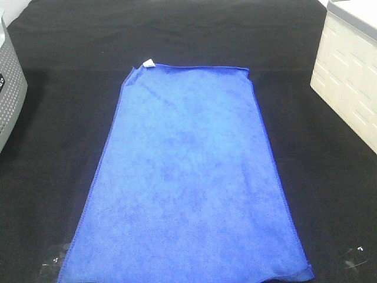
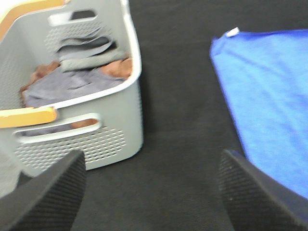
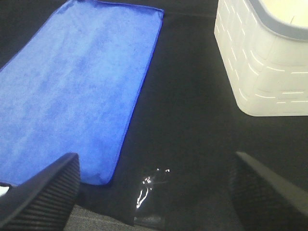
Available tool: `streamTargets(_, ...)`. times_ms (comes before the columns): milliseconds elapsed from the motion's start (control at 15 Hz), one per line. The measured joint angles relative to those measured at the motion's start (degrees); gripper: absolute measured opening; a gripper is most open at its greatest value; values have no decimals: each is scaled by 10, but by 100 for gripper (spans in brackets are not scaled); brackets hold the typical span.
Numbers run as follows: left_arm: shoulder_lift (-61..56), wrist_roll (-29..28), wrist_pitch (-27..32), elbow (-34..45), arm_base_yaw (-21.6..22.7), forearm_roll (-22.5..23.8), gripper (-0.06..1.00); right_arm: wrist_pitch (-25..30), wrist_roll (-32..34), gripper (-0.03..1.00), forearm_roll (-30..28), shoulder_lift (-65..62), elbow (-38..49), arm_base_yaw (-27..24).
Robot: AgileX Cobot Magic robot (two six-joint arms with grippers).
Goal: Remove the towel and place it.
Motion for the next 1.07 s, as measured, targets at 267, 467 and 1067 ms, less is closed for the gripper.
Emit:
streamTargets(267,-83,34,0,40,0,-42,72,-1,-6,81,-1,-5,46,0)
streamTargets(467,-99,36,-6,47,0,-53,72,-6,-14,81,-1,-5,93,0)
streamTargets(1067,-99,26,91,52,0,-53,72,-61,-29,81,-5,-5,114,0)
